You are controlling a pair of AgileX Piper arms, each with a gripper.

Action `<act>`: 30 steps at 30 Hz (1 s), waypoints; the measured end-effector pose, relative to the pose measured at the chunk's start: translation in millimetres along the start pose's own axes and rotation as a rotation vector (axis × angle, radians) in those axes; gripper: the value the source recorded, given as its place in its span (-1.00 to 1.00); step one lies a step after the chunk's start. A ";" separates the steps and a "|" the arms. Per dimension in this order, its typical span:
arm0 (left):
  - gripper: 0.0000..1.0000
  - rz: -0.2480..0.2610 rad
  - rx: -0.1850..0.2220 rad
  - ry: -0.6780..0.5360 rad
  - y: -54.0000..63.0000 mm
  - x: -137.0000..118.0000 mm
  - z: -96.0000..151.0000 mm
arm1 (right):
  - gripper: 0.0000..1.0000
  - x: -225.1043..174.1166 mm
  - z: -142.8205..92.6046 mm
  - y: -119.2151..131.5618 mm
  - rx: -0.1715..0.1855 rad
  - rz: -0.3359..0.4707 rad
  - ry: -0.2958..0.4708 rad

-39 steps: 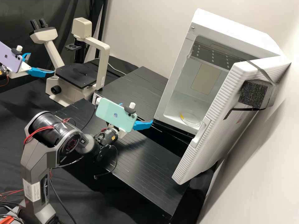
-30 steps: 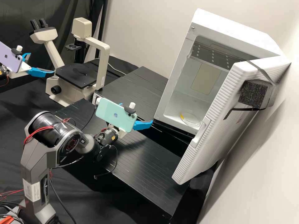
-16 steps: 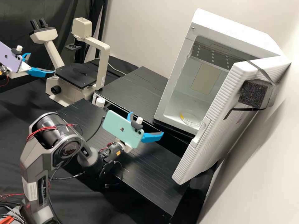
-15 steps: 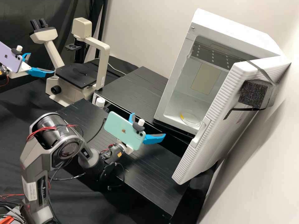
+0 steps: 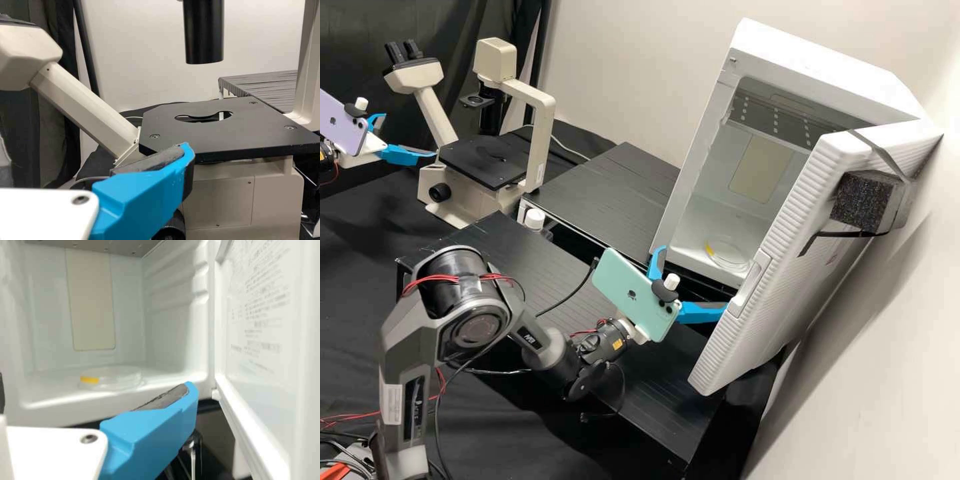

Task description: Take out the petri dish and place it under the microscope.

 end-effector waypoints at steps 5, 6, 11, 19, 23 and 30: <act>1.00 0.000 0.000 0.000 0.0 0.0 0.0 | 1.00 25.4 -3.4 -5.8 0.005 0.000 0.021; 1.00 0.000 0.000 0.000 0.0 0.0 0.0 | 1.00 29.7 -4.6 -7.0 0.004 -0.003 0.024; 1.00 0.000 0.000 0.000 0.0 0.0 0.0 | 1.00 47.7 -5.2 -10.9 -0.014 -0.004 0.007; 1.00 0.000 0.000 0.000 0.0 0.0 0.0 | 1.00 77.6 -3.7 -14.6 -0.032 -0.003 -0.021; 1.00 0.000 0.000 0.000 0.0 0.0 0.0 | 1.00 90.8 -5.1 -14.4 -0.046 -0.008 -0.024; 1.00 0.000 0.000 0.000 0.0 0.0 0.0 | 1.00 111.3 -5.3 -17.0 -0.042 -0.027 -0.029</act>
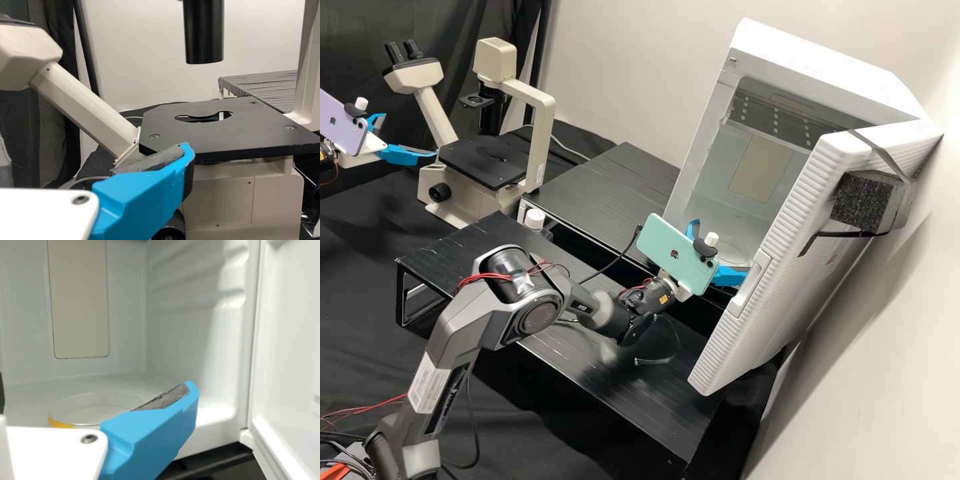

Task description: Take out the petri dish and place it under the microscope.

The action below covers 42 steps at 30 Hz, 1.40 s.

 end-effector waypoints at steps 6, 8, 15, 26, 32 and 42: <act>1.00 0.000 0.000 0.000 0.0 0.0 0.0 | 1.00 13.5 4.8 -2.7 0.043 -0.028 -0.024; 1.00 0.000 0.000 0.000 0.0 0.0 0.0 | 1.00 16.5 6.8 -4.8 0.058 -0.039 -0.027; 1.00 0.000 0.000 0.000 0.0 0.0 0.0 | 1.00 25.4 11.0 -8.1 0.066 -0.057 -0.036; 1.00 0.000 0.000 0.000 0.0 0.0 0.0 | 1.00 33.2 10.5 -21.2 0.061 -0.081 -0.029; 1.00 0.000 0.000 0.000 0.0 0.0 0.0 | 1.00 39.9 11.5 -30.6 0.042 -0.095 -0.022; 1.00 0.000 0.000 0.000 0.0 0.0 0.0 | 1.00 47.3 14.5 -31.4 0.029 -0.101 -0.036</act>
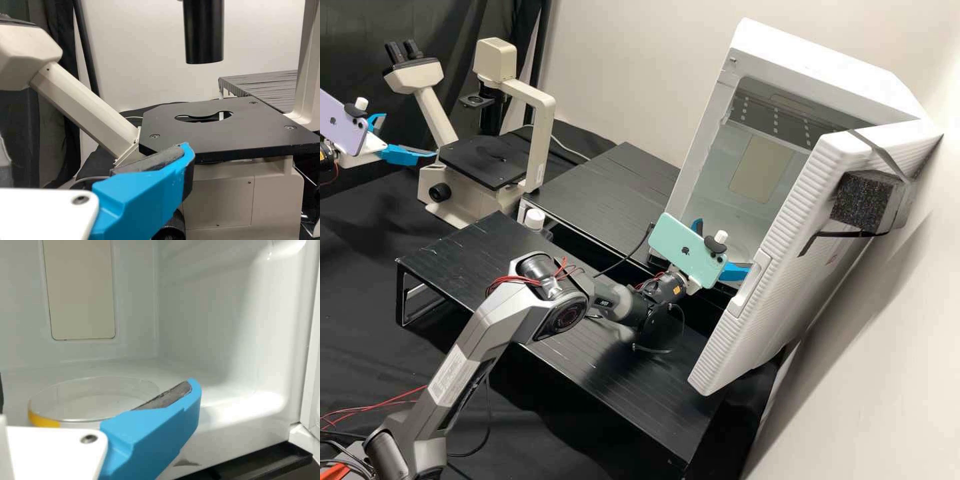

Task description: Take out the petri dish and place it under the microscope.

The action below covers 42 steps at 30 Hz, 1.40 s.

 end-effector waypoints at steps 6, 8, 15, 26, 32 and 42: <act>1.00 0.000 0.000 0.000 0.0 0.0 0.0 | 1.00 2.7 -1.7 1.9 -0.031 -0.024 -0.012; 1.00 0.000 0.000 0.000 0.0 0.0 0.0 | 1.00 2.7 0.1 4.4 -0.029 -0.041 -0.006; 1.00 0.000 0.000 0.000 0.0 0.0 0.0 | 1.00 1.8 -0.4 1.9 0.004 -0.094 0.011; 1.00 0.000 0.000 0.000 0.0 0.0 0.0 | 1.00 1.8 -8.5 1.6 -0.016 -0.130 0.002; 1.00 0.000 0.000 0.000 0.0 0.0 0.0 | 1.00 3.2 -8.5 1.8 -0.025 -0.141 -0.017; 1.00 0.000 0.000 0.000 0.0 0.0 0.0 | 1.00 11.0 -17.2 2.7 -0.068 -0.189 -0.052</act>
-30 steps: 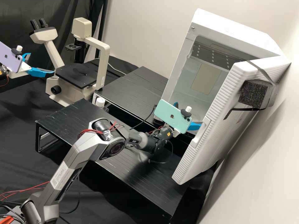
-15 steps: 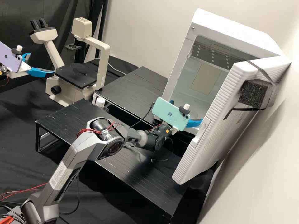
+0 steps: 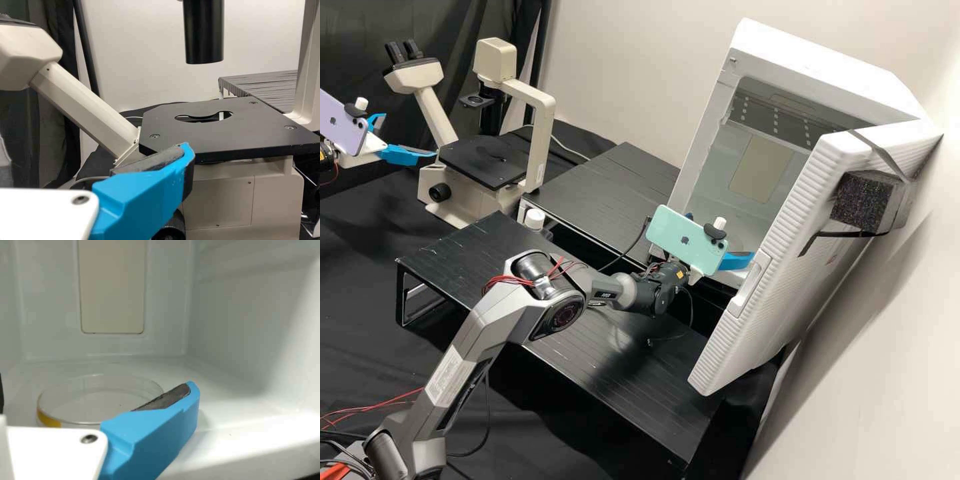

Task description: Take out the petri dish and place it under the microscope.

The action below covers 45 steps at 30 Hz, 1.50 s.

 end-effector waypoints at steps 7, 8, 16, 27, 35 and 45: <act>1.00 0.000 0.000 0.000 0.0 0.0 0.0 | 1.00 3.4 -2.7 -0.4 0.022 -0.051 -0.002; 1.00 0.000 0.000 0.000 0.0 0.0 0.0 | 1.00 3.6 -3.5 -0.3 0.020 -0.056 0.002; 1.00 0.000 0.000 0.000 0.0 0.0 0.0 | 1.00 3.4 -2.7 -0.4 0.024 -0.062 -0.001; 1.00 0.000 0.000 0.000 0.0 0.0 0.0 | -1.00 3.4 -2.6 -0.8 0.022 -0.067 -0.002; 1.00 0.000 0.000 0.000 0.0 0.0 0.0 | -1.00 3.4 -3.2 -0.9 0.019 -0.068 0.005; 1.00 0.000 0.000 0.000 0.0 0.0 0.0 | -1.00 2.1 -3.8 -2.1 0.007 -0.076 0.013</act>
